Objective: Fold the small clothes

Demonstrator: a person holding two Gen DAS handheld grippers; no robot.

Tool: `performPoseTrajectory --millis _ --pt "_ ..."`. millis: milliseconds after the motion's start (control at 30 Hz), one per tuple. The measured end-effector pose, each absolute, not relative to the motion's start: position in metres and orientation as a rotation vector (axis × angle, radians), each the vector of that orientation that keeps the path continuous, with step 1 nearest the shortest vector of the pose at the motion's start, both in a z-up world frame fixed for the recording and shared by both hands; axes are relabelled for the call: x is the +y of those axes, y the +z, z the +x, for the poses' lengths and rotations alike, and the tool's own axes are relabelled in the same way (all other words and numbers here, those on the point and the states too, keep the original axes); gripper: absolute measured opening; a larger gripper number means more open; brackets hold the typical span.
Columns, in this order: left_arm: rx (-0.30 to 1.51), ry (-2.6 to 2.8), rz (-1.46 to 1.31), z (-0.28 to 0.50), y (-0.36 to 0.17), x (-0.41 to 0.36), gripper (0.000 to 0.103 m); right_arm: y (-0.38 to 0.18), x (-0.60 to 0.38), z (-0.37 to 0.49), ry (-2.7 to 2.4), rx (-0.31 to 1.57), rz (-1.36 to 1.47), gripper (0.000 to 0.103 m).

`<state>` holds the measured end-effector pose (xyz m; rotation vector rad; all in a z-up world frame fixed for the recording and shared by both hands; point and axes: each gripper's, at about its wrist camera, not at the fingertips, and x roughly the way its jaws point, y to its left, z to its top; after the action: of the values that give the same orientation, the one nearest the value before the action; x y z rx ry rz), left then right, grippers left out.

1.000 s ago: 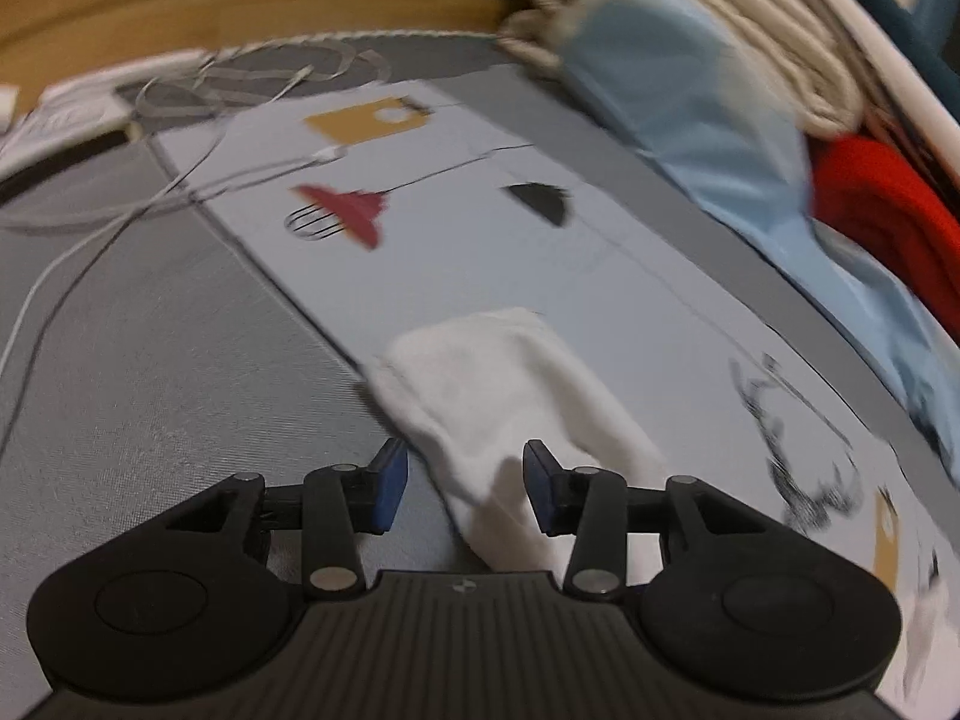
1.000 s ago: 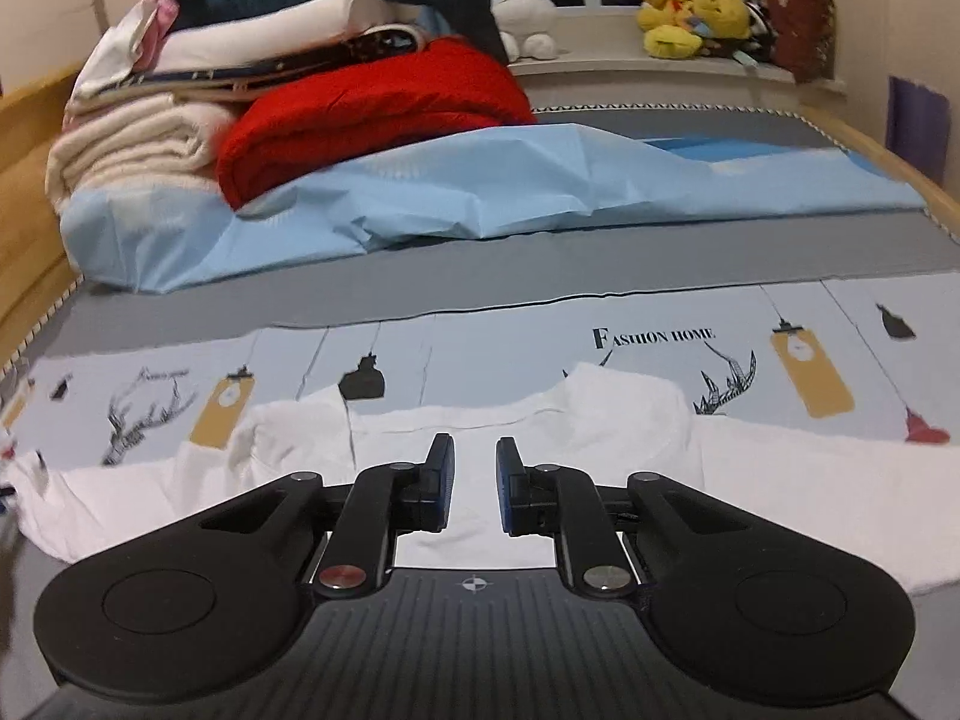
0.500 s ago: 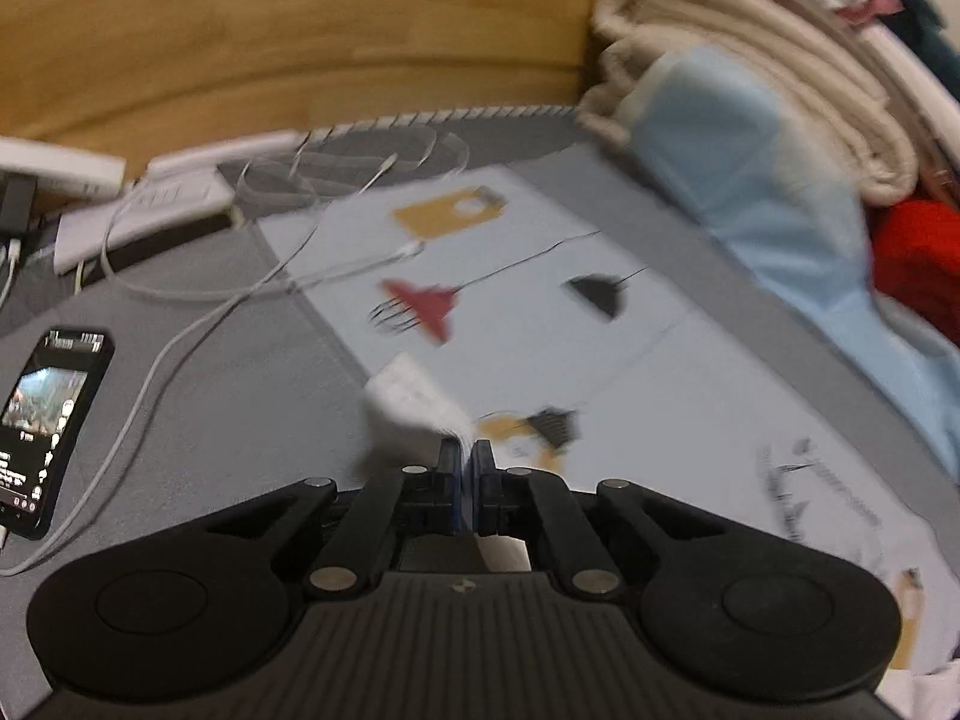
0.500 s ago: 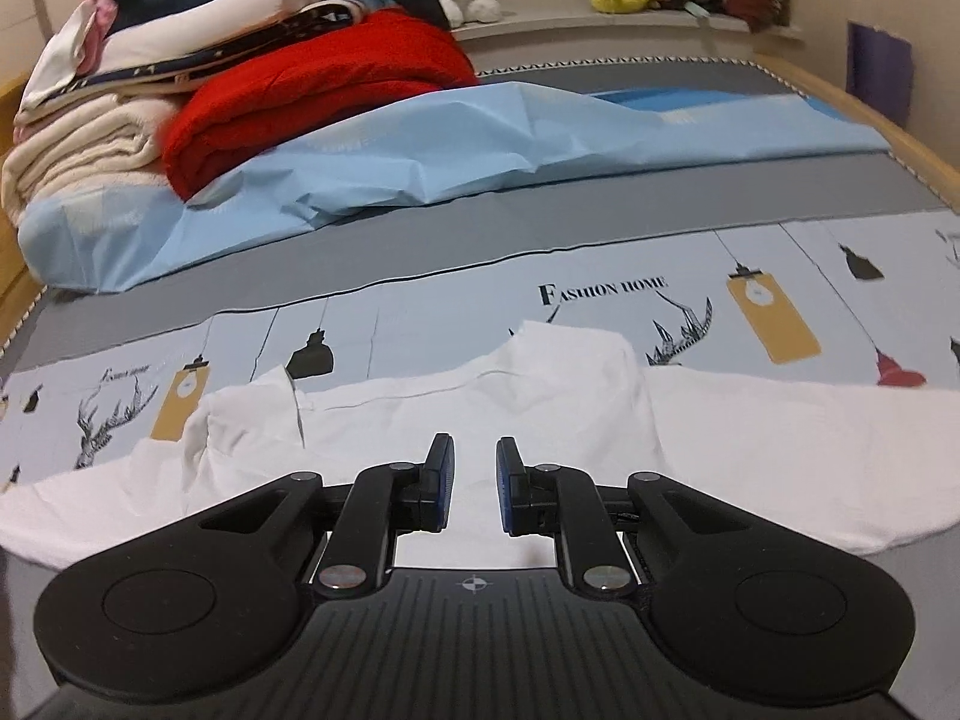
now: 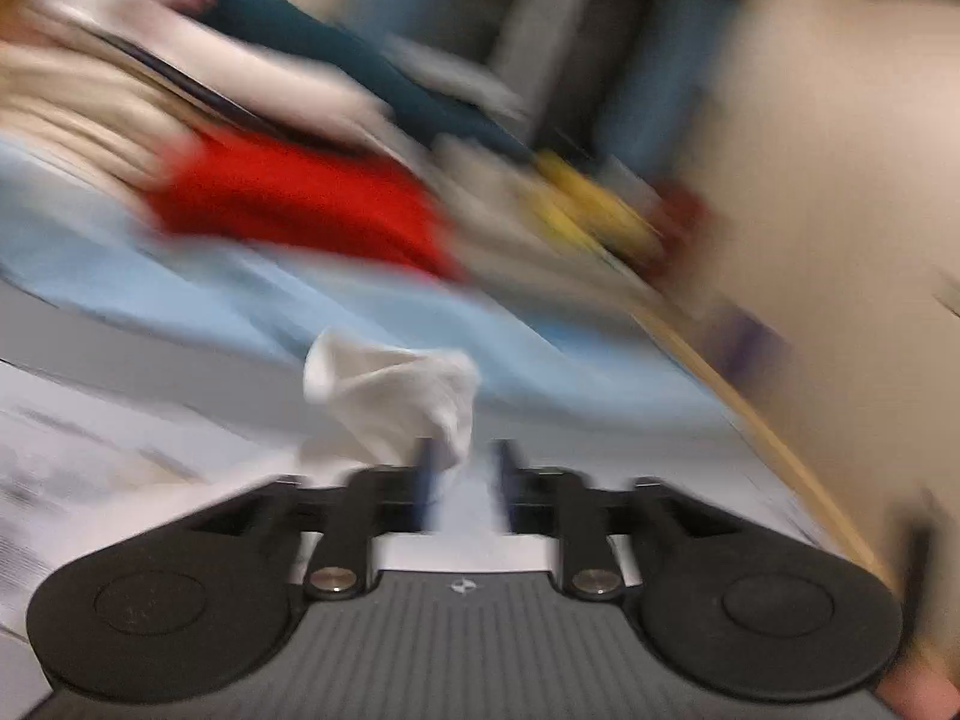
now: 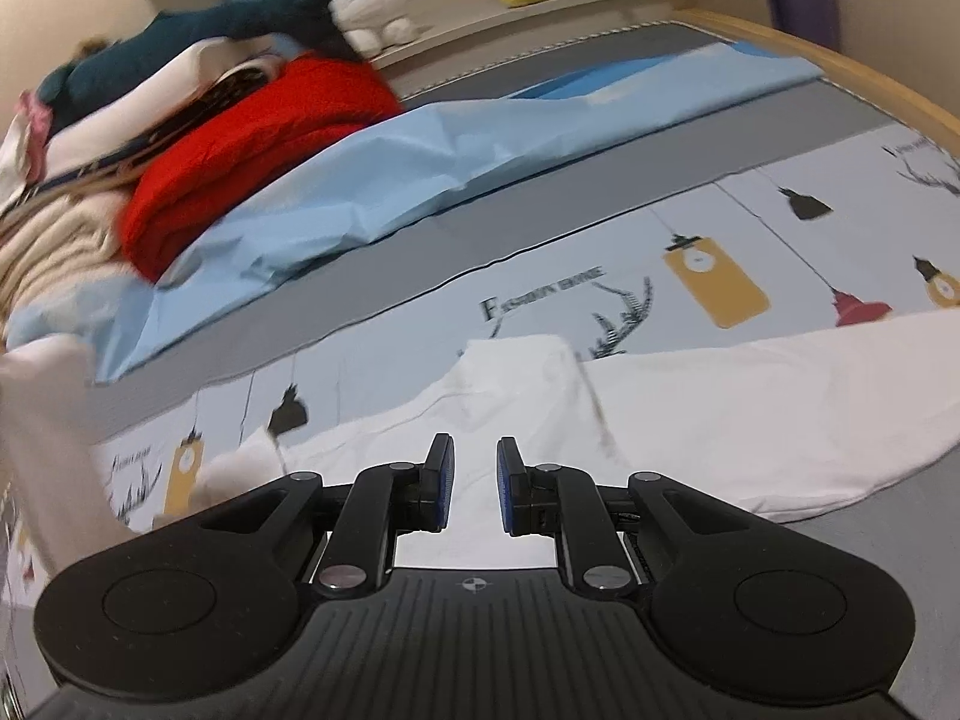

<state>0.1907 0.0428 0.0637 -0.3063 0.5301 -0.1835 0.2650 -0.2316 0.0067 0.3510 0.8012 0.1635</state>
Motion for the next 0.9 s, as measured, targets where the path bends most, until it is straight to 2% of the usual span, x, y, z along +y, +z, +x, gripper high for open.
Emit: performPoseTrajectory --millis 67,133,300,400,500,667,733,900 --pt "0.576 -0.223 -0.266 0.19 0.058 0.016 0.036 0.005 -0.241 0.269 0.12 0.796 0.382 0.016" --pt "0.566 -0.205 -0.273 0.186 0.06 0.025 0.036 0.0 -0.252 0.273 0.076 0.805 0.433 0.017" --pt "0.641 0.05 -0.214 0.186 0.064 0.099 0.037 -0.017 -0.263 0.281 0.059 0.862 0.518 0.019" --pt "0.671 0.165 -0.23 0.185 0.036 0.14 0.037 -0.031 -0.256 0.288 0.063 0.894 0.504 0.019" --pt "0.815 0.262 -0.263 0.201 0.012 0.177 0.035 -0.059 -0.242 0.297 0.093 0.977 0.499 0.019" --pt "0.803 0.294 -0.29 0.212 0.009 0.202 0.035 -0.098 -0.216 0.314 0.134 1.078 0.521 0.02" --pt "0.795 0.282 -0.3 0.214 0.013 0.208 0.035 -0.108 -0.211 0.32 0.126 1.095 0.507 0.024" --pt "0.797 0.289 -0.301 0.209 0.016 0.216 0.035 -0.124 -0.202 0.328 0.115 1.132 0.488 0.025"
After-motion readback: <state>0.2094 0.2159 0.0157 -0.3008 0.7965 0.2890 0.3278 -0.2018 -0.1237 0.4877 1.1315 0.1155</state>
